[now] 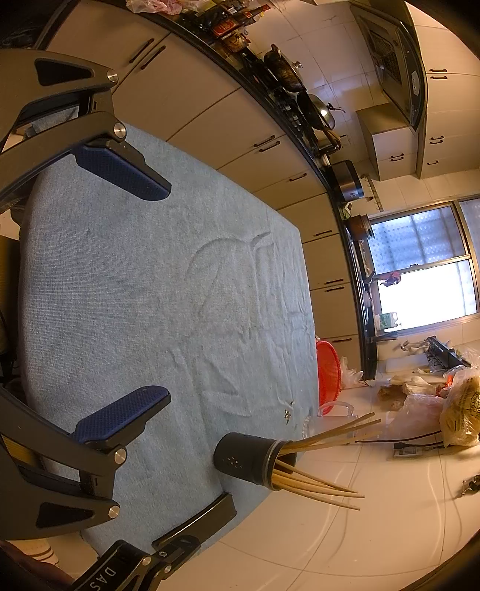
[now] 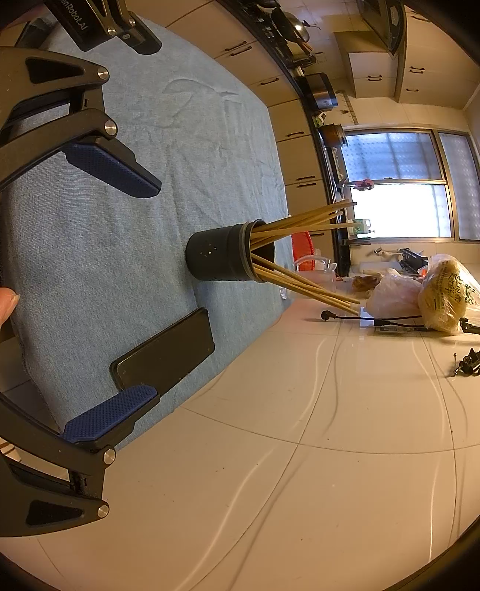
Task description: Organize utensils
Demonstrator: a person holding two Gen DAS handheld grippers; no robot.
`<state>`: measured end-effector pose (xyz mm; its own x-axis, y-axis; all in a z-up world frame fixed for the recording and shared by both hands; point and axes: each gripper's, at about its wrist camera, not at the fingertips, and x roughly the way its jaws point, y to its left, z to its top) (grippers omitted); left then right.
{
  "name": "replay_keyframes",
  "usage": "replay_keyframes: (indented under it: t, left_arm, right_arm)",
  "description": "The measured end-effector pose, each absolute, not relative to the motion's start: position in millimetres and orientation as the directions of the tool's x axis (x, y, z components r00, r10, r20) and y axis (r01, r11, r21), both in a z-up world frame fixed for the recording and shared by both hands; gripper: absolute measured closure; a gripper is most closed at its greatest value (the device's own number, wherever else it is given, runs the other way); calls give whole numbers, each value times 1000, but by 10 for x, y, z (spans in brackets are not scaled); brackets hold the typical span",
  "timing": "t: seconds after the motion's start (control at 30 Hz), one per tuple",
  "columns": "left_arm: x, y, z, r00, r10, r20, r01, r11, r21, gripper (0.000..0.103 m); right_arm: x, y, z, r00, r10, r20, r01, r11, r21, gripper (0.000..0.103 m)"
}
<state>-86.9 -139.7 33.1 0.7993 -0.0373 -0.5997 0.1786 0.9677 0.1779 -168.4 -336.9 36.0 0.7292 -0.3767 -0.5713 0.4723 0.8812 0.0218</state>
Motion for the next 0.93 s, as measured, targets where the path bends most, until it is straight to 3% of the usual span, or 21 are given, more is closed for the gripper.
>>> replay_keyframes:
  t: [0.7, 0.93]
  left_arm:
    - [-755, -1183, 168, 779, -6, -627, 143, 975, 169, 3]
    - [-342, -736, 12, 738, 80, -670, 23, 989, 144, 3]
  right_arm:
    - [-1479, -3301, 248, 726, -356, -588, 436, 900, -5, 0]
    - [-967, -3177, 108, 736, -220, -640, 319, 947, 42, 0]
